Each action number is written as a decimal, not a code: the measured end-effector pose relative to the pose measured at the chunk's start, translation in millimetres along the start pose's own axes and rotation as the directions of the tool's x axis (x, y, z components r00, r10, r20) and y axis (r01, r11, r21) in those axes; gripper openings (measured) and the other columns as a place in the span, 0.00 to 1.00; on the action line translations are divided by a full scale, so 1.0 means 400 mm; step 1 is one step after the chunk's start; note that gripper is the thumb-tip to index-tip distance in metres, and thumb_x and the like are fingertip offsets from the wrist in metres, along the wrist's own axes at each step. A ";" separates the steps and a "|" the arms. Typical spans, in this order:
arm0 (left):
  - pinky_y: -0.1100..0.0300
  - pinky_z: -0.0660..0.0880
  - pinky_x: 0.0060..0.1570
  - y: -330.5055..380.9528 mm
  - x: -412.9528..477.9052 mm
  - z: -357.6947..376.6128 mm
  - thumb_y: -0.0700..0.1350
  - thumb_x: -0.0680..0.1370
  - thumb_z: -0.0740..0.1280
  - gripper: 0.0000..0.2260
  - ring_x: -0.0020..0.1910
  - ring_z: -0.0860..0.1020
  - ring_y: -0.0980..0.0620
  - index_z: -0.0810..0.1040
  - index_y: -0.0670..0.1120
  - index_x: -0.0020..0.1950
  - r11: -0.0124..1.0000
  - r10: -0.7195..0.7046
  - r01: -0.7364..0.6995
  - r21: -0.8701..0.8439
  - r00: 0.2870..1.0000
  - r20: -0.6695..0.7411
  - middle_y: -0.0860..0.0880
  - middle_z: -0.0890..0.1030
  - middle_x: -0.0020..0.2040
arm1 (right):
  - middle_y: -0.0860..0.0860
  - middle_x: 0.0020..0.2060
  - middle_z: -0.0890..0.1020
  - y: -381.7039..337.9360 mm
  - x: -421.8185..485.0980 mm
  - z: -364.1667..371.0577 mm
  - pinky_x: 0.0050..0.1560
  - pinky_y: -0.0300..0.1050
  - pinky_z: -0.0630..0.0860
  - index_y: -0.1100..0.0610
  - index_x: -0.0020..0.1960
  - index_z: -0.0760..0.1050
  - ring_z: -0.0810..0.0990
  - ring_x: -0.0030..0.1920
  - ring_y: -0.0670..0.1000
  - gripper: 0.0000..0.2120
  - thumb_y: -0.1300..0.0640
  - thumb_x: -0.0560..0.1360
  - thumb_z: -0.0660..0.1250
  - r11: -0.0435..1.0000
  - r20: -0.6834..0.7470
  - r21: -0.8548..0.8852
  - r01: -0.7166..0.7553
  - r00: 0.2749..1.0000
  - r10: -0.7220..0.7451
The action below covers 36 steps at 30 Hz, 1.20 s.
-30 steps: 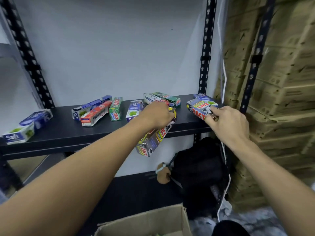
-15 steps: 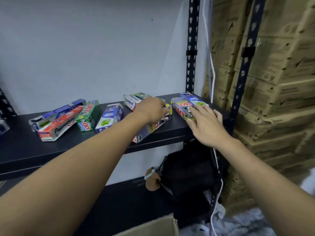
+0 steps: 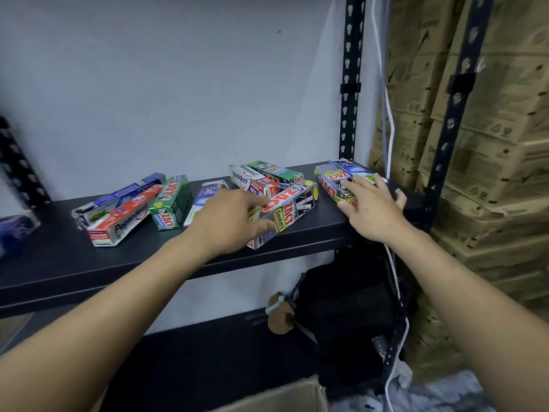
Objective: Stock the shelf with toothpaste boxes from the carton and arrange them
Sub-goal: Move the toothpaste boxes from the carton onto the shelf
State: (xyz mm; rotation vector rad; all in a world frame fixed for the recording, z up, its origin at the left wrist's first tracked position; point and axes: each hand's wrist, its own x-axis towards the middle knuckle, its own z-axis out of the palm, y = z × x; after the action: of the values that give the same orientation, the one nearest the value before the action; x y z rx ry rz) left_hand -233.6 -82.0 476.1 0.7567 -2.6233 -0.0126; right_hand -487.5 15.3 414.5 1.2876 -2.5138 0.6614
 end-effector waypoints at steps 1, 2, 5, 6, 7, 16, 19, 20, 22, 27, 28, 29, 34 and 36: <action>0.59 0.66 0.45 -0.003 -0.008 0.001 0.56 0.77 0.70 0.21 0.50 0.79 0.44 0.78 0.53 0.68 1.000 0.011 -0.011 -0.012 1.000 -0.026 0.43 0.84 0.48 | 0.44 0.77 0.59 -0.006 0.009 0.001 0.71 0.70 0.48 0.43 0.75 0.61 0.47 0.78 0.55 0.23 0.43 0.81 0.57 1.000 0.015 -0.007 -0.013 1.000 0.013; 0.60 0.63 0.42 -0.005 -0.017 0.002 0.55 0.77 0.70 0.20 0.48 0.79 0.43 0.79 0.52 0.68 0.999 0.011 -0.013 -0.030 0.998 -0.056 0.45 0.83 0.44 | 0.44 0.77 0.58 -0.013 0.018 0.004 0.71 0.71 0.48 0.43 0.75 0.61 0.47 0.78 0.56 0.23 0.43 0.81 0.57 1.000 0.028 -0.019 -0.023 0.999 0.023; 0.60 0.60 0.37 -0.015 -0.032 -0.005 0.54 0.77 0.70 0.17 0.40 0.76 0.43 0.80 0.53 0.66 0.996 -0.013 0.000 -0.090 0.990 -0.138 0.55 0.76 0.38 | 0.45 0.77 0.58 -0.029 0.044 0.013 0.70 0.72 0.49 0.44 0.75 0.60 0.46 0.77 0.59 0.23 0.43 0.81 0.56 0.998 0.059 -0.049 -0.040 0.997 0.043; 0.59 0.60 0.35 -0.022 -0.033 -0.008 0.54 0.77 0.71 0.16 0.34 0.73 0.47 0.81 0.54 0.64 0.996 -0.017 0.001 -0.094 0.985 -0.171 0.52 0.75 0.32 | 0.45 0.77 0.57 -0.034 0.052 0.016 0.70 0.72 0.49 0.44 0.75 0.60 0.46 0.77 0.59 0.23 0.43 0.81 0.56 0.998 0.067 -0.047 -0.047 0.997 0.050; 0.59 0.61 0.33 -0.029 -0.033 -0.015 0.54 0.77 0.71 0.15 0.31 0.68 0.50 0.82 0.54 0.63 0.995 -0.021 0.001 -0.098 0.978 -0.209 0.51 0.72 0.26 | 0.46 0.77 0.57 -0.037 0.060 0.018 0.70 0.72 0.50 0.44 0.75 0.61 0.46 0.77 0.60 0.23 0.43 0.81 0.56 0.998 0.074 -0.041 -0.053 0.996 0.056; 0.53 0.70 0.42 -0.086 0.006 -0.083 0.53 0.77 0.70 0.12 0.44 0.78 0.37 0.86 0.49 0.56 0.985 -0.154 0.170 0.005 0.901 -0.405 0.38 0.83 0.40 | 0.45 0.78 0.54 -0.034 0.077 0.043 0.71 0.72 0.50 0.44 0.76 0.58 0.42 0.78 0.58 0.24 0.43 0.81 0.54 0.998 0.071 0.026 -0.052 0.996 0.050; 0.51 0.71 0.41 -0.096 0.026 -0.053 0.51 0.77 0.68 0.12 0.44 0.76 0.36 0.87 0.46 0.50 0.949 -0.219 0.289 0.127 0.892 -0.396 0.38 0.82 0.39 | 0.47 0.78 0.54 -0.035 0.075 0.044 0.72 0.72 0.49 0.44 0.77 0.57 0.41 0.78 0.58 0.25 0.43 0.81 0.54 0.998 0.063 0.035 -0.052 0.997 0.050; 0.52 0.71 0.39 -0.099 0.033 -0.036 0.52 0.77 0.67 0.13 0.43 0.76 0.37 0.86 0.46 0.49 0.933 -0.240 0.320 0.167 0.895 -0.375 0.39 0.81 0.38 | 0.47 0.78 0.54 -0.034 0.074 0.043 0.72 0.72 0.49 0.44 0.77 0.57 0.41 0.78 0.58 0.25 0.43 0.81 0.54 0.998 0.059 0.036 -0.053 0.997 0.051; 0.54 0.67 0.35 -0.099 0.055 -0.003 0.55 0.77 0.65 0.16 0.39 0.73 0.39 0.85 0.44 0.47 0.904 -0.283 0.368 0.219 0.897 -0.340 0.41 0.77 0.35 | 0.48 0.78 0.54 -0.034 0.073 0.043 0.72 0.72 0.49 0.44 0.77 0.56 0.41 0.78 0.58 0.25 0.43 0.81 0.54 0.998 0.057 0.039 -0.053 0.997 0.051; 0.56 0.65 0.36 -0.054 0.112 0.043 0.63 0.74 0.68 0.22 0.40 0.75 0.42 0.75 0.45 0.36 0.910 -0.286 0.351 0.221 0.917 -0.277 0.46 0.71 0.33 | 0.49 0.78 0.53 -0.031 0.072 0.044 0.72 0.72 0.50 0.45 0.78 0.55 0.41 0.78 0.58 0.26 0.43 0.81 0.54 0.999 0.049 0.032 -0.041 0.998 0.039; 0.56 0.65 0.37 -0.049 0.118 0.053 0.67 0.73 0.67 0.25 0.40 0.74 0.43 0.72 0.46 0.35 0.919 -0.277 0.330 0.216 0.930 -0.242 0.46 0.70 0.34 | 0.49 0.79 0.53 -0.030 0.072 0.043 0.72 0.72 0.50 0.45 0.78 0.54 0.41 0.78 0.58 0.26 0.43 0.81 0.54 0.999 0.047 0.030 -0.040 0.998 0.039; 0.56 0.65 0.38 -0.046 0.122 0.062 0.71 0.71 0.66 0.27 0.42 0.75 0.44 0.71 0.46 0.35 0.924 -0.274 0.314 0.217 0.942 -0.194 0.46 0.72 0.35 | 0.48 0.79 0.52 -0.030 0.072 0.044 0.72 0.71 0.50 0.46 0.78 0.52 0.41 0.78 0.58 0.27 0.43 0.81 0.54 0.999 0.047 0.031 -0.043 0.998 0.041; 0.49 0.66 0.55 -0.063 0.122 0.080 0.70 0.73 0.64 0.24 0.57 0.74 0.44 0.76 0.49 0.44 0.892 -0.206 0.207 0.403 0.978 -0.046 0.47 0.81 0.49 | 0.48 0.78 0.53 -0.031 0.072 0.043 0.72 0.72 0.50 0.48 0.75 0.56 0.41 0.78 0.57 0.25 0.45 0.80 0.58 0.995 0.041 0.094 -0.042 0.998 0.038; 0.47 0.64 0.59 -0.075 0.121 0.080 0.68 0.74 0.64 0.20 0.58 0.75 0.45 0.73 0.51 0.45 0.896 -0.179 0.179 0.406 0.983 -0.038 0.49 0.82 0.49 | 0.48 0.79 0.52 -0.028 0.070 0.043 0.72 0.72 0.50 0.48 0.74 0.59 0.41 0.78 0.58 0.24 0.45 0.80 0.58 0.997 0.047 0.069 -0.028 0.999 0.025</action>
State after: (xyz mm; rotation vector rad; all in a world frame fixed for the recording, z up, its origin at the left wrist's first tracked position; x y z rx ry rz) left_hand -267.9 -135.6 461.6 1.1346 -2.5745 0.4993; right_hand -494.8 -18.6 414.3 1.3093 -2.5698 0.7396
